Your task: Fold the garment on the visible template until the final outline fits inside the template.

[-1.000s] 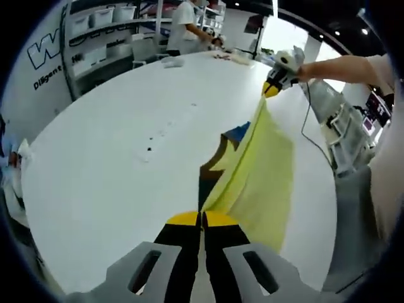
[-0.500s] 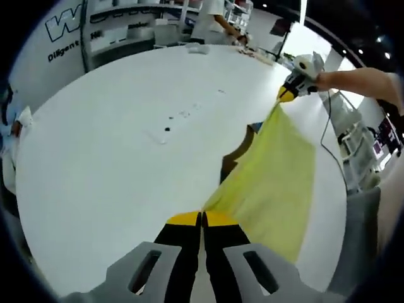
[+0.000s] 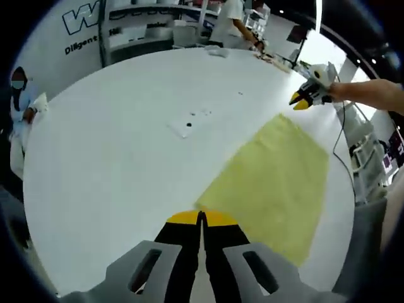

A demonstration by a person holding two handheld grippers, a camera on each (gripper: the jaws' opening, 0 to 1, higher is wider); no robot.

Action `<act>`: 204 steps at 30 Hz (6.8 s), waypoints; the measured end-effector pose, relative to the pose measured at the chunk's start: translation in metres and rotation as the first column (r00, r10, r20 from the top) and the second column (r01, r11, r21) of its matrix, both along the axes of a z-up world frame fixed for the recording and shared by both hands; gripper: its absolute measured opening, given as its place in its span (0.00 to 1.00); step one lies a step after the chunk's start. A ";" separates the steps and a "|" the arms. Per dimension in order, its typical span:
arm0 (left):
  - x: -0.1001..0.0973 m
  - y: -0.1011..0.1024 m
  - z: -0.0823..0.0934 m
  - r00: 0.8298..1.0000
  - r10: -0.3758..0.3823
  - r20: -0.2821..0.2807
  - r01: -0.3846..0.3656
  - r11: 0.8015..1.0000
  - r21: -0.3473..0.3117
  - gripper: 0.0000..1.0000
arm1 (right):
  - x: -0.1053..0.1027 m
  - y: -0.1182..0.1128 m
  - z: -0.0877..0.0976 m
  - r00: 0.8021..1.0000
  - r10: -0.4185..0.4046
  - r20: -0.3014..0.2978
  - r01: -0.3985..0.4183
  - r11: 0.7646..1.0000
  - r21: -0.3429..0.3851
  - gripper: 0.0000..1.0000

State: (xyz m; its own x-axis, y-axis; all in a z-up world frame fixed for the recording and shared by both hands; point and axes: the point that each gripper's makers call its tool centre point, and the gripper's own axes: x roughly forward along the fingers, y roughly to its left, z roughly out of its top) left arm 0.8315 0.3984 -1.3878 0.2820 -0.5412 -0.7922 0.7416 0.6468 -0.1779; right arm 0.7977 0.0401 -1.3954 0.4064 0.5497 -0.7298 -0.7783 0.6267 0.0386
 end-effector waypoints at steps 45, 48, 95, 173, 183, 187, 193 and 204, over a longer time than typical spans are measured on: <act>-0.178 0.009 -0.040 0.973 0.223 0.059 -0.209 0.962 -0.178 0.27 | -0.176 0.023 -0.038 0.980 -0.197 -0.031 0.199 0.971 0.131 0.26; -0.177 0.009 -0.044 0.969 0.239 0.058 -0.225 0.958 -0.180 0.27 | -0.176 0.028 -0.040 0.978 -0.205 -0.033 0.207 0.968 0.138 0.25; -0.180 0.007 -0.046 0.978 0.190 0.084 -0.171 0.965 -0.197 0.00 | -0.172 0.021 -0.041 0.987 -0.159 0.001 0.158 0.981 0.108 0.00; -0.175 -0.008 -0.009 0.975 0.167 0.148 -0.123 0.955 -0.270 0.03 | -0.191 0.032 -0.018 0.990 -0.139 -0.005 0.139 0.978 0.158 0.00; -0.187 -0.094 -0.016 0.992 -0.001 0.128 0.040 0.953 -0.301 0.01 | -0.179 0.110 -0.024 1.000 0.008 0.021 -0.012 0.981 0.193 0.00; -0.196 -0.116 -0.028 0.991 -0.067 0.114 0.097 0.954 -0.284 0.01 | -0.179 0.133 -0.031 0.997 0.072 0.026 -0.075 0.982 0.175 0.00; -0.209 -0.133 -0.043 0.984 -0.143 0.105 0.165 0.957 -0.239 0.00 | -0.181 0.165 -0.039 0.989 0.145 0.036 -0.149 0.976 0.158 0.00; -0.205 -0.149 -0.045 0.980 -0.166 0.113 0.189 0.953 -0.237 0.00 | -0.174 0.194 -0.046 0.980 0.192 0.051 -0.198 0.970 0.142 0.00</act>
